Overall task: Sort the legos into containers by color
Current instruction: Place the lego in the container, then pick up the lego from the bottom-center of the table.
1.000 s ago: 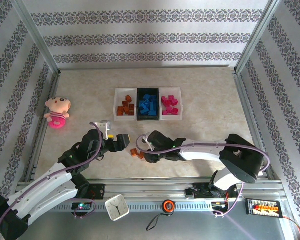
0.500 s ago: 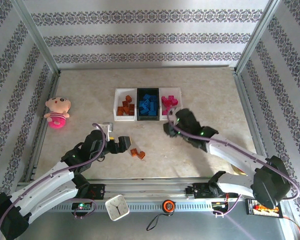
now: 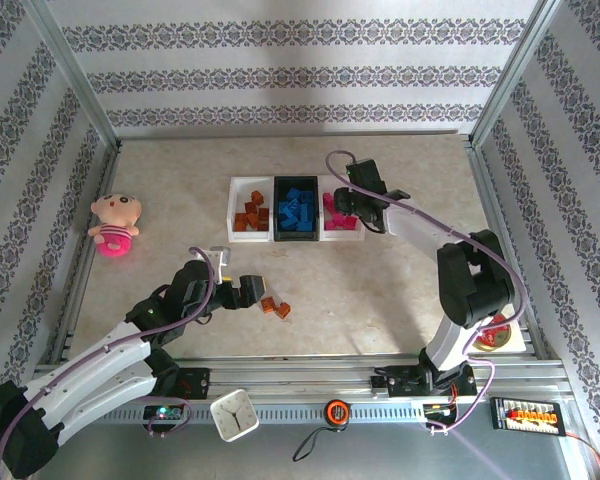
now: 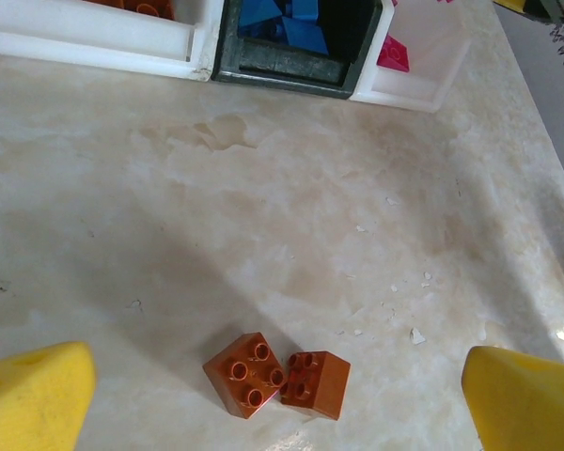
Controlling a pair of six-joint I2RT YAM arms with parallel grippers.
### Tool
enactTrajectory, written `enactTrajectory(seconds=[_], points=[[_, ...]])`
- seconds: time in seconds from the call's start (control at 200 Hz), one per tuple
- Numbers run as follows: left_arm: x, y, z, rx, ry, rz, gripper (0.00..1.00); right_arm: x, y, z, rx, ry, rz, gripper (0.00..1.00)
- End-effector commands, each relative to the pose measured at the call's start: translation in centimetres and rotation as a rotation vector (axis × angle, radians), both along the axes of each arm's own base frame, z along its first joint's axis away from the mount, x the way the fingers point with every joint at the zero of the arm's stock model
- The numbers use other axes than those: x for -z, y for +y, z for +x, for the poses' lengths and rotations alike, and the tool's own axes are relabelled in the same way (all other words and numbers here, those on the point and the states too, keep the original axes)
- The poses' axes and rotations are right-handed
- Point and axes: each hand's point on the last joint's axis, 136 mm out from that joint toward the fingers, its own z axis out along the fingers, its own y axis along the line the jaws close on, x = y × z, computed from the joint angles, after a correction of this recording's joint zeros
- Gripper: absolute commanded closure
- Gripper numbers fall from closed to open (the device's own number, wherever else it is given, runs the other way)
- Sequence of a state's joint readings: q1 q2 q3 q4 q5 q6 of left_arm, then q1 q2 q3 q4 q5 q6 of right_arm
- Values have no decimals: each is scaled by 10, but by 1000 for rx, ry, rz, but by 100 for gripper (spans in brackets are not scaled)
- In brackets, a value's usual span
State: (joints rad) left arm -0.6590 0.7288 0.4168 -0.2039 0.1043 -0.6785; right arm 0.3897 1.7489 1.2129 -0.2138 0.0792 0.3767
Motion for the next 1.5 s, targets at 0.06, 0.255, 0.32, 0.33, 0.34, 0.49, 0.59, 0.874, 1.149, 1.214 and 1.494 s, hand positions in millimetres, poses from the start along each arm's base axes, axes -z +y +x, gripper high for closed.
enactTrajectory(seconds=[0.06,0.255,0.32,0.33,0.34,0.49,0.59,0.874,1.149,1.214,1.494], points=[[-4,0,3,-2,-21,-11,0,-19,1,-1,7,-27,6,29],[-7,5,4,-21,-38,-2,0,-54,24,-48,-109,-111,33,21],[-8,6,4,-25,-47,-6,0,-62,38,-73,-174,-138,49,21],[-8,6,4,-26,-48,-6,0,-62,40,-77,-188,-138,50,21],[-8,6,4,-28,-50,-6,0,-65,43,-81,-201,-143,56,20],[-4,9,3,-38,-49,-3,0,-51,94,-156,-470,-121,87,19],[-2,10,2,-39,-43,-6,0,-19,125,-204,-658,-33,82,18],[3,13,-2,-50,-28,-10,0,57,162,-259,-838,128,-4,17],[6,17,-3,-64,-21,-1,0,88,177,-272,-885,194,-26,22],[6,18,-3,-71,-20,4,0,92,179,-271,-888,202,-29,26],[5,21,-3,-77,-24,19,0,80,184,-268,-900,176,-5,69]])
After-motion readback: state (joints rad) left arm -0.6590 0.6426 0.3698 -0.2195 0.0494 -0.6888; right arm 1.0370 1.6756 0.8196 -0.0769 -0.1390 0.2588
